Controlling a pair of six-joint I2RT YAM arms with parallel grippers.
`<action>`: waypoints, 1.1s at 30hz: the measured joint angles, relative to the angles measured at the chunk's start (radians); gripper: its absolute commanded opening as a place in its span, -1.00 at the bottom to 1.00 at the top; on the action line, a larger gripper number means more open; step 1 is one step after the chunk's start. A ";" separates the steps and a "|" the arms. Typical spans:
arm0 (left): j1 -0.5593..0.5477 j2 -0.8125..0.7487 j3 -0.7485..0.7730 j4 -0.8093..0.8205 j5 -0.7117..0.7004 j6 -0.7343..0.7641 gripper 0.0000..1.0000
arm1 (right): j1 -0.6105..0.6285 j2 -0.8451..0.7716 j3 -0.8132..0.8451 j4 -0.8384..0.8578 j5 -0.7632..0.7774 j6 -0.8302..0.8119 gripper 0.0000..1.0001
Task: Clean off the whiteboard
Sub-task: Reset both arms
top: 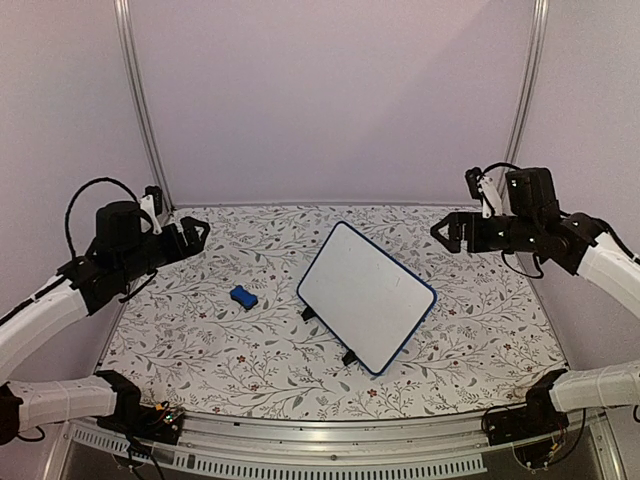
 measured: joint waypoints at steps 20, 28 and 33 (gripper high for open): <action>0.000 -0.377 0.021 -0.301 -0.046 0.256 0.99 | 0.000 -0.597 -0.246 0.010 0.298 0.010 0.98; 0.000 -0.391 0.011 -0.293 -0.049 0.266 0.99 | 0.000 -0.592 -0.246 -0.018 0.305 -0.002 0.98; 0.000 -0.382 -0.003 -0.291 -0.042 0.277 0.99 | 0.000 -0.614 -0.250 -0.022 0.327 -0.002 0.98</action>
